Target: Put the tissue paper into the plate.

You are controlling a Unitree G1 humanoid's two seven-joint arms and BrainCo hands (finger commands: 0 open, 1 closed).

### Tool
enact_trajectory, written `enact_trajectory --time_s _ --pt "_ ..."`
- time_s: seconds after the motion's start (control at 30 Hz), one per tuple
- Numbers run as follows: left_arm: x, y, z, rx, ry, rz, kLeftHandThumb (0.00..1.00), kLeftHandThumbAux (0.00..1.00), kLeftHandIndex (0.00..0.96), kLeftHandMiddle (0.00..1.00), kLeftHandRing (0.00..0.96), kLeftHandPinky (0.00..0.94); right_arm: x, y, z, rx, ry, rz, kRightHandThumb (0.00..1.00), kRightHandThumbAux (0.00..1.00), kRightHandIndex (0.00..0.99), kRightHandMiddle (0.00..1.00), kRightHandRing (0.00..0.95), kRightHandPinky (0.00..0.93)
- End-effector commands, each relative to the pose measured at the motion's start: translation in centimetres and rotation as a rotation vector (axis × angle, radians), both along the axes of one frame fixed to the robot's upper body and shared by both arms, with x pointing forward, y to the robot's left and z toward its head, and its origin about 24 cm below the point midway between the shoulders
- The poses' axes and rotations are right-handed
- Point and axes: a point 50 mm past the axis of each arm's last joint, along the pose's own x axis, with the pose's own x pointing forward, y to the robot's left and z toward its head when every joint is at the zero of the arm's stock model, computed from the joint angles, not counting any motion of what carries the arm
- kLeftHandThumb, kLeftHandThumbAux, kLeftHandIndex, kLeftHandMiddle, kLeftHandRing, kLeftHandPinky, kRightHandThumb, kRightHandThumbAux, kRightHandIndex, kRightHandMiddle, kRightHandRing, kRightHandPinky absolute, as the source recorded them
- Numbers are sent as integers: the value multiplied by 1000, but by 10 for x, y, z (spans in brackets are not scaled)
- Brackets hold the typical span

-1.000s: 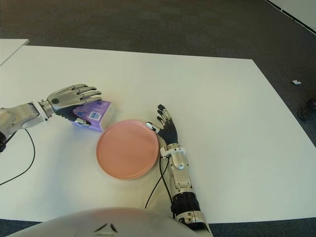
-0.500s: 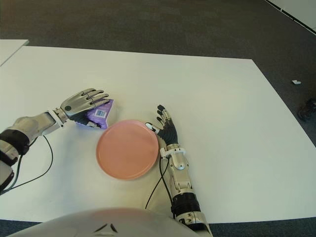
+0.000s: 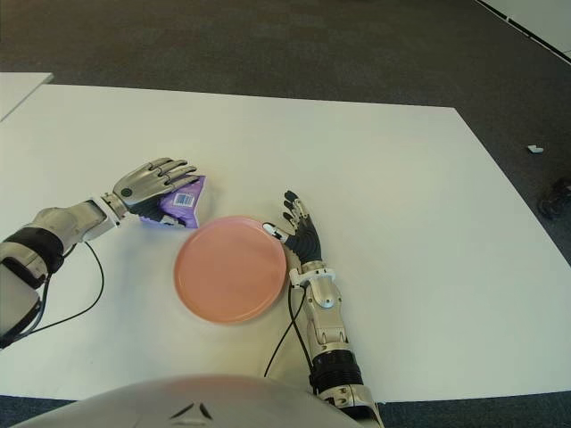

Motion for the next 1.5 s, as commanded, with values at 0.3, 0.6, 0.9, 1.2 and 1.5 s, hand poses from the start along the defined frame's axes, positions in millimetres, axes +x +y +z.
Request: enact_trajectory --time_s 0.3,0.6,0.9,1.2,1.5 --pt "-18 5 -32 72 140 21 219 154 0 0 0 0 -22 -6 -33 -12 194 -26 34 721 2 28 18 26" --pt "-18 7 -32 79 157 31 222 157 0 0 0 0 -22 -7 -32 -10 192 -28 41 722 2 30 23 31" --pt "-17 7 -31 52 156 52 269 171 0 0 0 0 -22 -8 -31 -14 189 -28 36 710 0 29 19 13" --pt "-17 6 -31 35 143 52 326 184 0 0 0 0 -21 -10 -31 -26 182 -21 30 706 0 30 17 10" --pt "-14 0 -30 5 111 53 491 392 152 152 156 171 -20 -11 -33 -34 184 -16 32 706 0 28 15 13"
